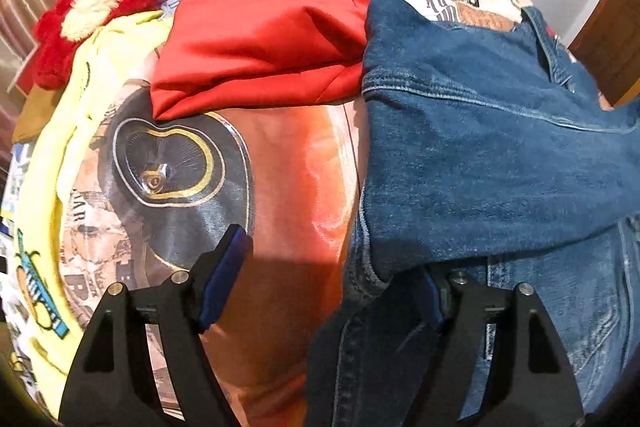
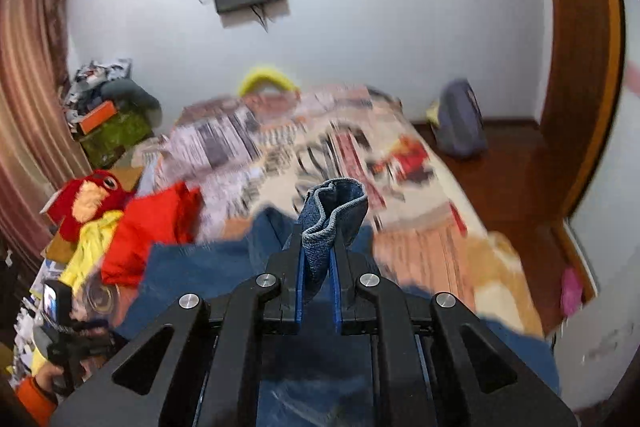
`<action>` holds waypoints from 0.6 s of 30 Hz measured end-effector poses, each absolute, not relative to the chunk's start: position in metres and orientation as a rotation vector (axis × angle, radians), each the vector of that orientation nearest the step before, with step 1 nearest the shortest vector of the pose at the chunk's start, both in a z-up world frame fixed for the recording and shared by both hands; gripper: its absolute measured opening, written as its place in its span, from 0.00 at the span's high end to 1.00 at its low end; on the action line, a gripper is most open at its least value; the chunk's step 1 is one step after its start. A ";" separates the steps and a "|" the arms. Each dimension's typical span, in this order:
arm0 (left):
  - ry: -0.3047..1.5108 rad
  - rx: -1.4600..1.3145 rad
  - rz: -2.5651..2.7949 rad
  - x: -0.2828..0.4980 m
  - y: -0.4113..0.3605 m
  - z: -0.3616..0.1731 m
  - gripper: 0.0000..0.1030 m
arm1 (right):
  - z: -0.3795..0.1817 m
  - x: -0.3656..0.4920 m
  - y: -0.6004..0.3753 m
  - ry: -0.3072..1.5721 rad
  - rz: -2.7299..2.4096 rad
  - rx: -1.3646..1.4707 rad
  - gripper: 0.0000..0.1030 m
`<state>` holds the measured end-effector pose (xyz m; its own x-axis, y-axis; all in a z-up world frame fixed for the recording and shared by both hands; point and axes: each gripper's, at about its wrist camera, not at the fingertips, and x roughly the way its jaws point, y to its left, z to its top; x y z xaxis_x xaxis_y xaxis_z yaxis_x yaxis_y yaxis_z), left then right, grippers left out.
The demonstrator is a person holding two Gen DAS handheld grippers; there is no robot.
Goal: Fold large clothes
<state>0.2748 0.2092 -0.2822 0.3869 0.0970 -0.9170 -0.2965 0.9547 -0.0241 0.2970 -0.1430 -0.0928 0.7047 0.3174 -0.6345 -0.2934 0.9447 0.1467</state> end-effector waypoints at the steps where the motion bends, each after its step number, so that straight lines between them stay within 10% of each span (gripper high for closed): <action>1: 1.154 -0.186 0.256 0.275 0.208 -0.283 0.27 | -0.102 0.297 -0.149 0.739 0.333 0.049 0.91; 18: 1.089 -0.011 0.302 0.258 0.183 -0.246 0.27 | -0.183 0.270 -0.229 1.028 0.120 0.163 0.88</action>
<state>0.2581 0.1826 -0.2464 0.4261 0.2364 -0.8732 -0.2470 0.9590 0.1390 0.2704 -0.2293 -0.1834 0.5119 0.1755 -0.8409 -0.0228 0.9813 0.1909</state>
